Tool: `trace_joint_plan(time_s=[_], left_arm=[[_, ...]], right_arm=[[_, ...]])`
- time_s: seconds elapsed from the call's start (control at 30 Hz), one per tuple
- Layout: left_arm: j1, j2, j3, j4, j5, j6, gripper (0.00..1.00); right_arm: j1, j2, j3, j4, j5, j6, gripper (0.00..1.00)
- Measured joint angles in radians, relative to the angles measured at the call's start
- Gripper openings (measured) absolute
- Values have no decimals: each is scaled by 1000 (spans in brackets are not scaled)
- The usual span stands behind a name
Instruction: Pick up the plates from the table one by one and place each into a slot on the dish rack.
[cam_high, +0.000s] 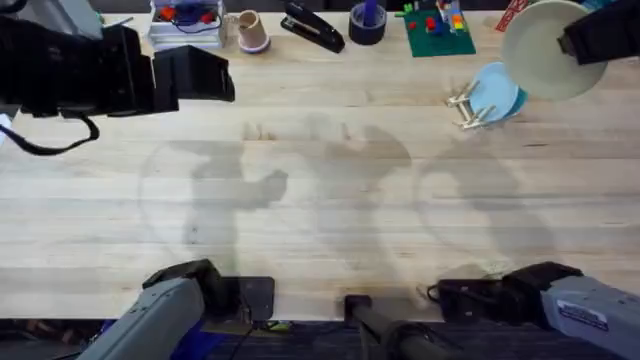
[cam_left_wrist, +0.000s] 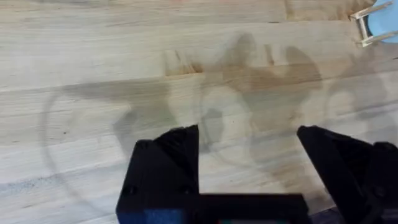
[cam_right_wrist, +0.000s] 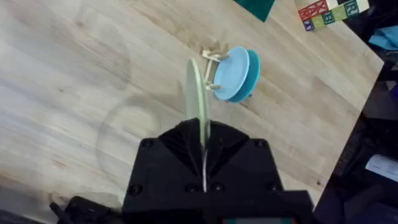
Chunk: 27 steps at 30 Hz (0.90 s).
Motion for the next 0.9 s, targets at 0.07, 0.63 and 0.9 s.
trace_joint_plan(time_s=[0.07, 0.63, 0.9], left_arm=[[0, 0, 0, 0, 0, 0, 965], [0, 0, 0, 0, 0, 0, 965], [0, 0, 0, 0, 0, 0, 965]], right_arm=[[-8, 0, 0, 0, 0, 0, 29], [-259, 30, 1, 4, -54, 41, 29], [-262, 52, 1, 6, -61, 88, 29]])
